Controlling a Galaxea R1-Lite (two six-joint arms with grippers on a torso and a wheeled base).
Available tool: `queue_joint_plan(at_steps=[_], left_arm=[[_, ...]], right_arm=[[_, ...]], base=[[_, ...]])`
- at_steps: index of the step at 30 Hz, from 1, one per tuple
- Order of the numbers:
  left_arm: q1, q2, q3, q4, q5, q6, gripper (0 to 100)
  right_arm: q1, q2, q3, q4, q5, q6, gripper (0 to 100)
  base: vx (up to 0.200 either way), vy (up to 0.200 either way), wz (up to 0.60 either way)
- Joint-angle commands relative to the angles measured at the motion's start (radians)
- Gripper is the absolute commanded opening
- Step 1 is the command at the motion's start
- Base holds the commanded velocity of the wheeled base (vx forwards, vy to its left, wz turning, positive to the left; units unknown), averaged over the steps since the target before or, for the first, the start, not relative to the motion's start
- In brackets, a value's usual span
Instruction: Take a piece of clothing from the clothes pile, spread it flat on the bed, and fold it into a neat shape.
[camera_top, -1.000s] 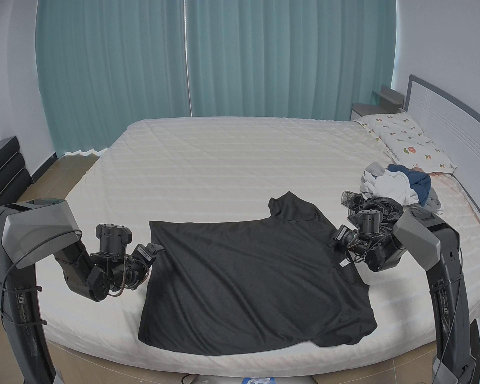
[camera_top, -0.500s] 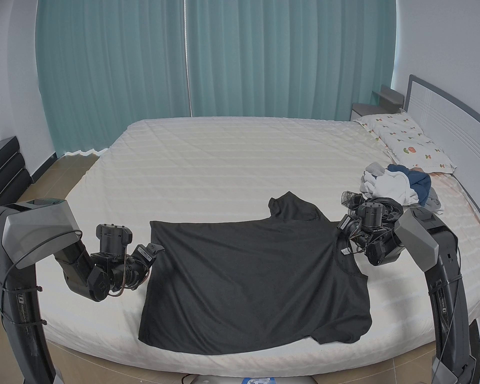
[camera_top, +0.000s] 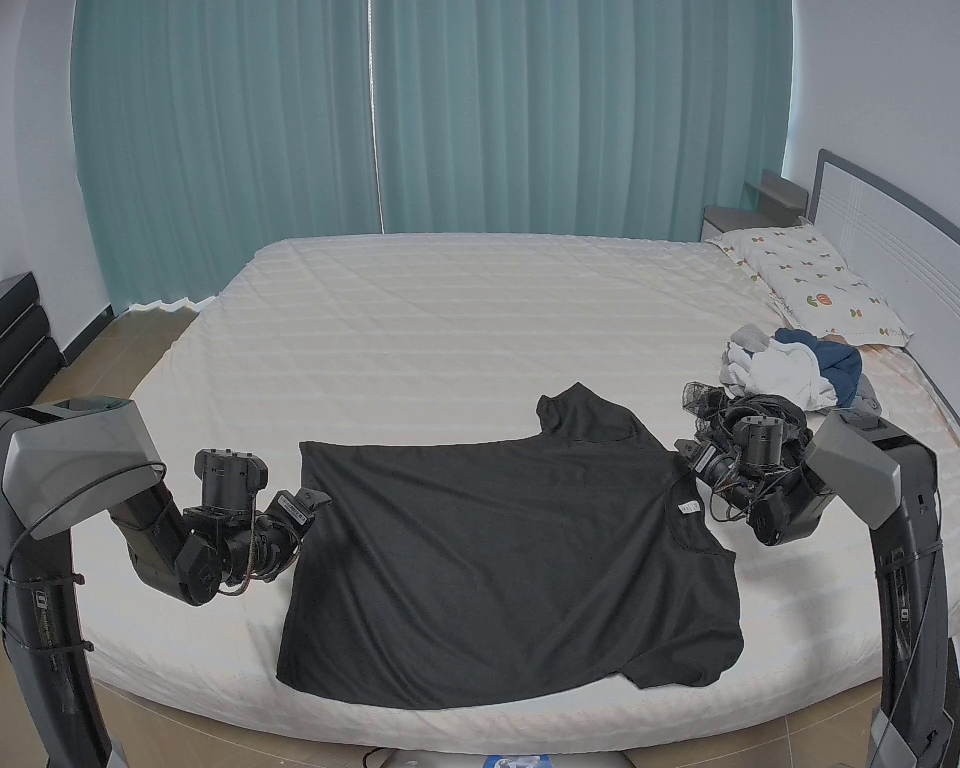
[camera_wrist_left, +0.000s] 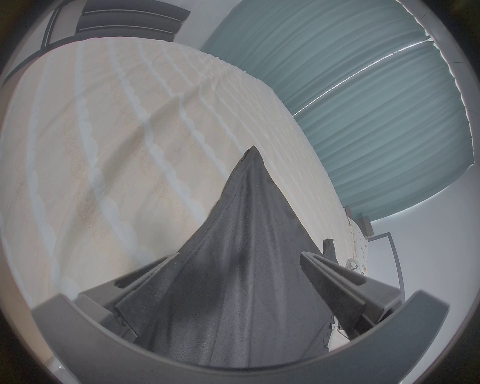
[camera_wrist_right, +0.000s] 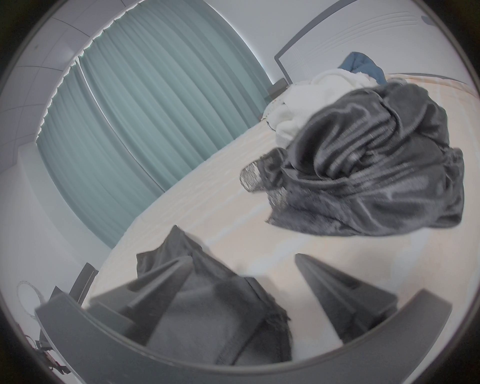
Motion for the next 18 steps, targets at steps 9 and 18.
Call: queue_joint_plan(at_steps=[9,18], left_arm=[[-0.018,-0.092,0.122,0.0,0.001,0.001,100],[-0.042,-0.105,0.275,-0.019,-0.011,0.075,100]], right_arm=[[0.012,-0.397,0.631,-0.2,0.07,0.075,100],[0.081,-0.449,0.833,-0.216,0.088,0.107,100]], base=[[-0.2,0.0,0.0],[-0.022,0.0,0.0]])
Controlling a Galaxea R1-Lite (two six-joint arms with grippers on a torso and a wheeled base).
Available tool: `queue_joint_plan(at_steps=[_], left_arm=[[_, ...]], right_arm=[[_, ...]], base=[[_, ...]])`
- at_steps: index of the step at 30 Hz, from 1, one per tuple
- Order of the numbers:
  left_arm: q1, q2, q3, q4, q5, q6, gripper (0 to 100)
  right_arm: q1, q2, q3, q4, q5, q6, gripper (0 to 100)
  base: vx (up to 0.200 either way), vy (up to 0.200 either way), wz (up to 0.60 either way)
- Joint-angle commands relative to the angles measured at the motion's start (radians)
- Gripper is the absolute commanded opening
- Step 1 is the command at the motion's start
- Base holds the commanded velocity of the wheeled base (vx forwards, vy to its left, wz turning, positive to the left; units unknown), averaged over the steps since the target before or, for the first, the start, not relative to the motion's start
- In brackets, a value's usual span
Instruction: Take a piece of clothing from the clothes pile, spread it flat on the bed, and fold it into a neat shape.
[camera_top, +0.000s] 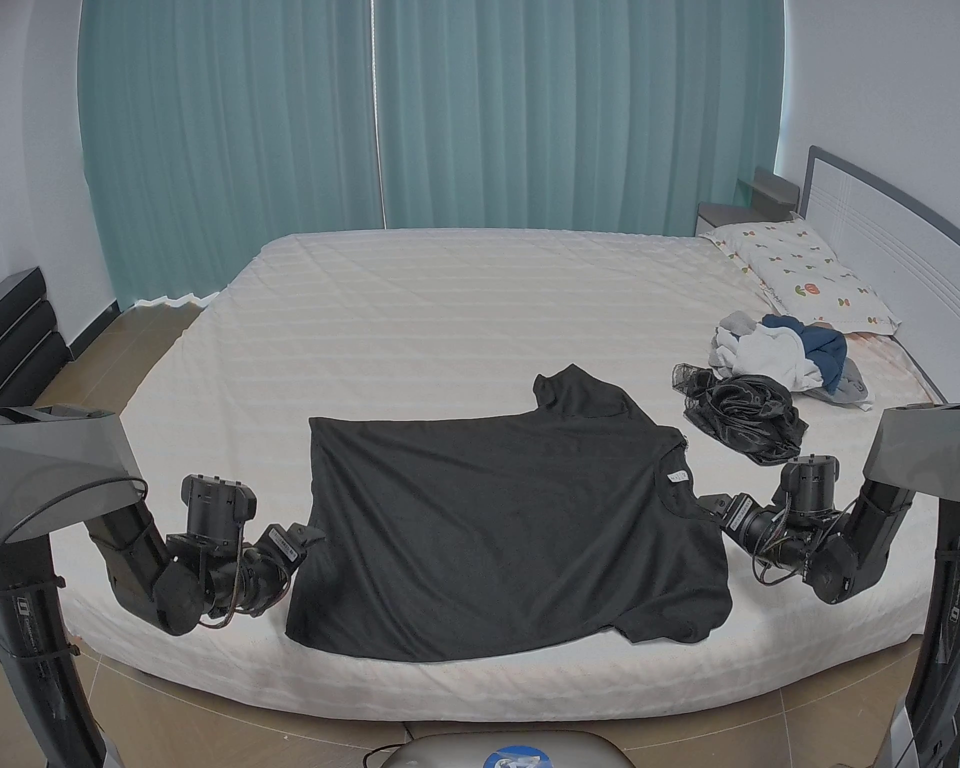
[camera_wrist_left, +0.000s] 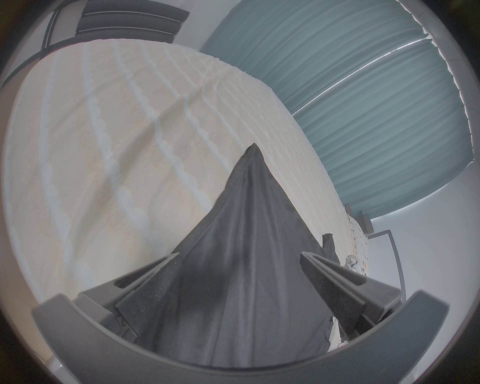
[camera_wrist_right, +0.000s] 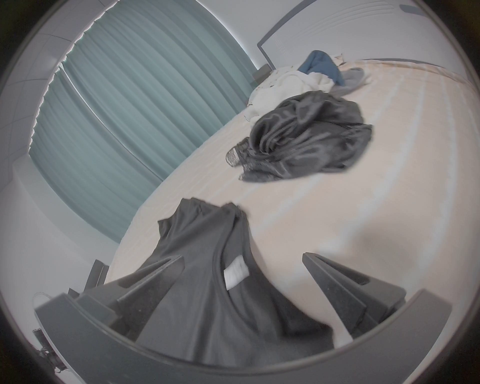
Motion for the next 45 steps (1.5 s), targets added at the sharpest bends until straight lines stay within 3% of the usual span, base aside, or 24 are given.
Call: queue_joint_plan(at_steps=[1,4,9,21,32,33,45], left_arm=[[-0.032,-0.022,0.107,-0.008,-0.003,0.072,100],[-0.033,-0.021,0.142,-0.003,-0.004,0.106,100],[-0.042,0.019,0.15,-0.011,0.011,0.15,100],[-0.085,0.087,0.121,-0.011,0.103,0.246,100],[-0.096,0.105,0.093,-0.009,0.106,0.252,100],[-0.096,0.105,0.093,-0.009,0.106,0.252,0],[-0.084,0.042,0.081,-0.009,0.168,0.196,0]], right_arm=[[0.05,-0.081,0.117,-0.025,0.011,0.048,100],[0.056,-0.064,0.135,-0.054,0.024,0.094,100],[0.054,-0.058,0.166,-0.097,0.064,0.098,100],[0.053,-0.044,0.21,-0.207,0.064,0.098,100],[0.051,-0.003,0.233,-0.284,0.062,0.091,100],[0.051,0.0,0.233,-0.284,0.062,0.091,100],[0.047,-0.006,0.281,-0.284,0.064,0.075,100]], base=[[0.0,0.0,0.0],[0.0,0.0,0.0],[0.0,0.0,0.0],[0.0,0.0,0.0],[0.0,0.0,0.0],[0.0,0.0,0.0],[0.0,0.0,0.0]])
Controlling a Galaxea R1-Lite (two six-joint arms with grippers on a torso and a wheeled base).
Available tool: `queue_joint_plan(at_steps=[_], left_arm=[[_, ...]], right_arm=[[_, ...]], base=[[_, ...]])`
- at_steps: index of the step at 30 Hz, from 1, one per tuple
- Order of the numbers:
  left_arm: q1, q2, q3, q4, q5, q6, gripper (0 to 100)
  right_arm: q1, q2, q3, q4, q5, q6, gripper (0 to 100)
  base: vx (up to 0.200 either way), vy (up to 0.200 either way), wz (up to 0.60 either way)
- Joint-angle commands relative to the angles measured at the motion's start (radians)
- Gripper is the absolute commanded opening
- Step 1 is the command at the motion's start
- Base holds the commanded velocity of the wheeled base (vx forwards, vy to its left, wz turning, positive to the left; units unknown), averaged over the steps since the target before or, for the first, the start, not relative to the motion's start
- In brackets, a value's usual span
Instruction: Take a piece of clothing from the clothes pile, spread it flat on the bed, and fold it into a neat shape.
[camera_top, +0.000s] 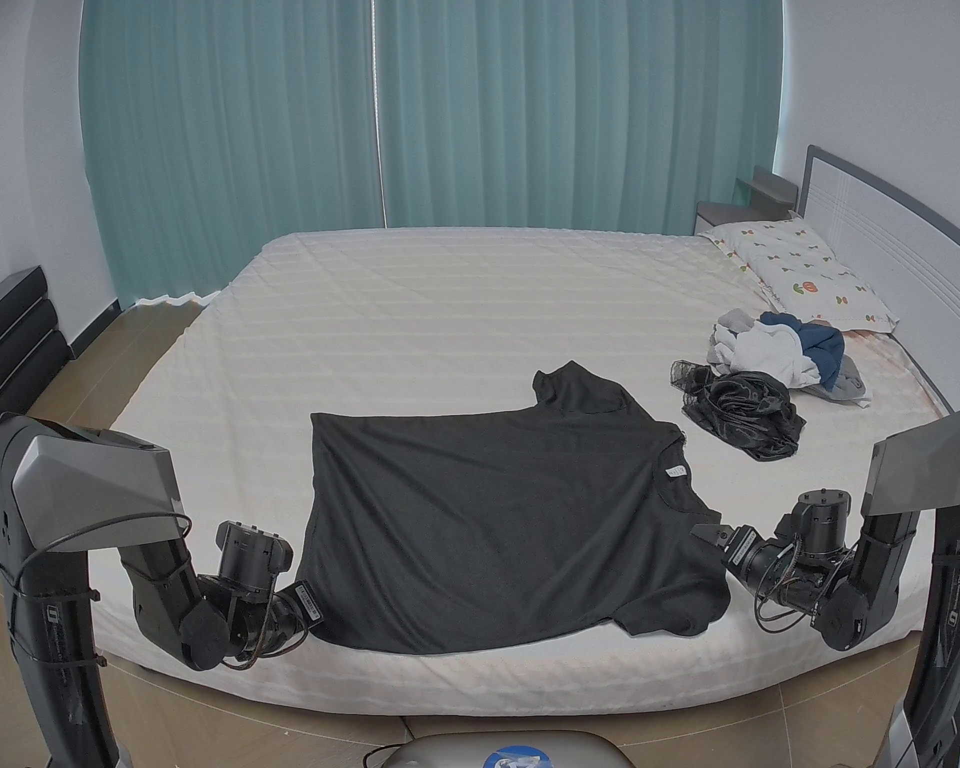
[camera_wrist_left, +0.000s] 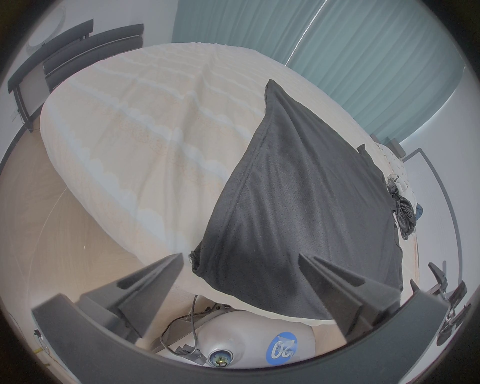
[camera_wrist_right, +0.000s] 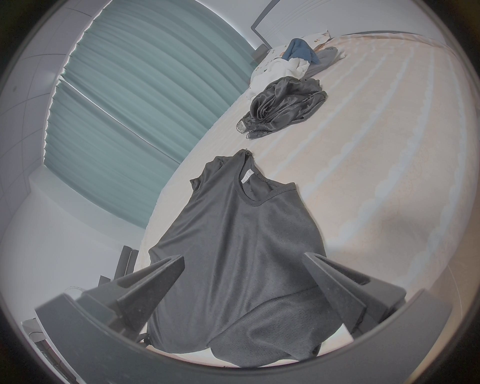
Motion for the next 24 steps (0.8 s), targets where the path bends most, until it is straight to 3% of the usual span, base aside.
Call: queue_joint_plan(at_steps=[1,10,16,24], left_arm=[[0.015,-0.056,-0.001,0.0,0.006,-0.028,0],[0.066,-0.111,-0.015,-0.042,-0.016,-0.116,0],[0.106,-0.108,0.002,-0.152,-0.056,-0.186,0],[0.116,-0.105,-0.012,-0.155,-0.06,-0.213,0]], right_arm=[[-0.002,0.0,0.022,0.0,0.001,-0.011,100],[-0.007,0.085,0.036,-0.003,-0.002,-0.076,100],[0.0,0.096,0.019,-0.002,0.002,-0.074,100],[-0.005,0.134,-0.026,0.014,-0.001,-0.074,100]], base=[[0.0,0.0,0.0],[0.0,0.0,0.0],[0.0,0.0,0.0],[0.0,0.0,0.0]])
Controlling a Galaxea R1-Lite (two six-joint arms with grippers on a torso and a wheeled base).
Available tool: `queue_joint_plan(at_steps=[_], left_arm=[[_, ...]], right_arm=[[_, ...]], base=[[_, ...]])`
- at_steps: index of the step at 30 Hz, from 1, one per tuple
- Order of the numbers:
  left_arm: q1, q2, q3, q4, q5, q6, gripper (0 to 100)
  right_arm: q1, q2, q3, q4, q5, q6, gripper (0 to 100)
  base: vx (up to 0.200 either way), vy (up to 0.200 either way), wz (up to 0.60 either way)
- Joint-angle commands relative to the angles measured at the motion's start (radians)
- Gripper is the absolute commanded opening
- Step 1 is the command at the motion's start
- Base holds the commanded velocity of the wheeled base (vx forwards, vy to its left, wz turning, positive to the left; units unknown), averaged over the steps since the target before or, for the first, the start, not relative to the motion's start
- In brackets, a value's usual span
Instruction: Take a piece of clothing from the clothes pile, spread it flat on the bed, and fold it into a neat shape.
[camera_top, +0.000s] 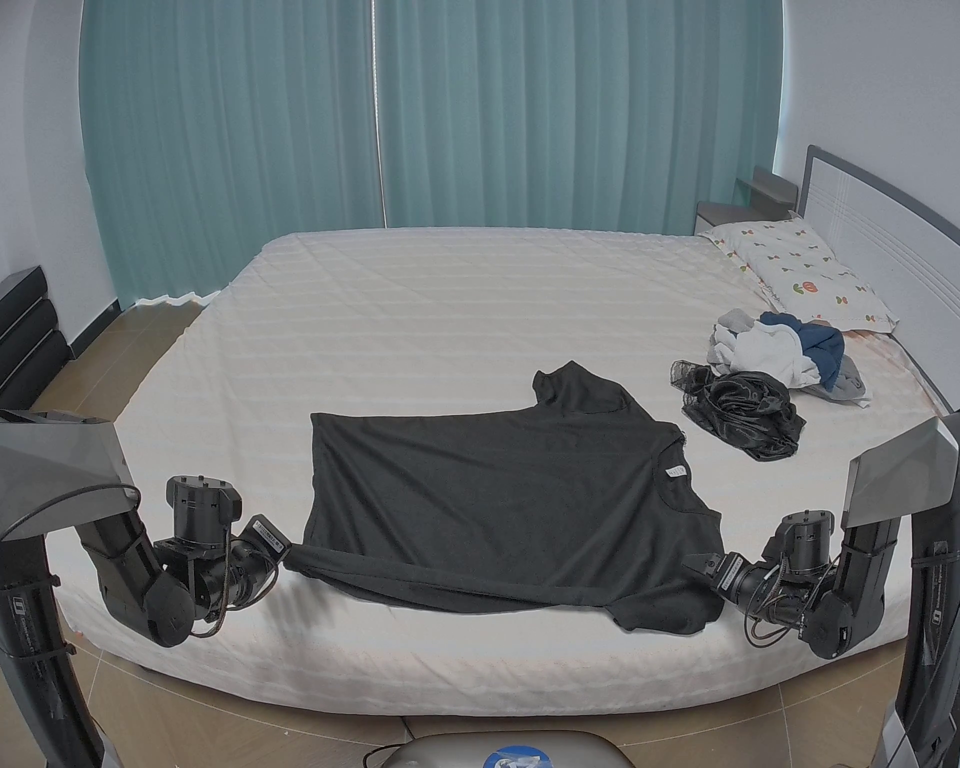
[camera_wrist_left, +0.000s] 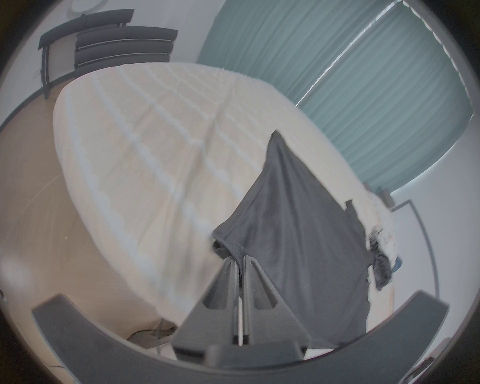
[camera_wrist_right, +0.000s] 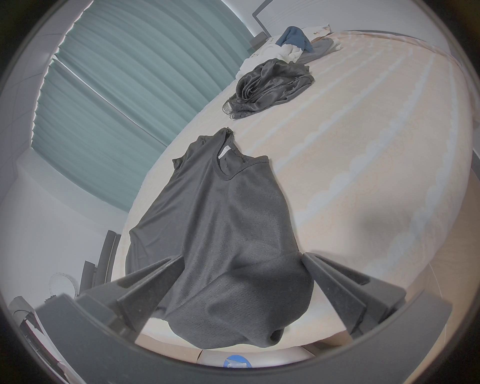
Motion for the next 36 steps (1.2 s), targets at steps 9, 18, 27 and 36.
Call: queue_joint_plan(at_steps=[9,18,27,36], left_arm=[[0.005,-0.003,-0.012,-0.007,0.002,-0.031,0],[0.012,0.004,-0.09,-0.007,0.014,-0.042,0],[0.064,0.147,-0.188,-0.007,0.016,-0.044,0],[0.06,0.155,-0.197,-0.007,0.013,-0.048,0]], right_arm=[[-0.005,0.059,-0.067,0.005,-0.007,0.0,0],[-0.008,0.016,-0.219,0.064,-0.01,0.0,0],[0.002,0.059,-0.526,0.286,-0.012,0.0,0],[0.004,0.18,-0.639,0.323,-0.012,-0.002,100]], base=[[0.0,0.0,0.0],[0.0,0.0,0.0],[0.0,0.0,0.0],[0.0,0.0,0.0]])
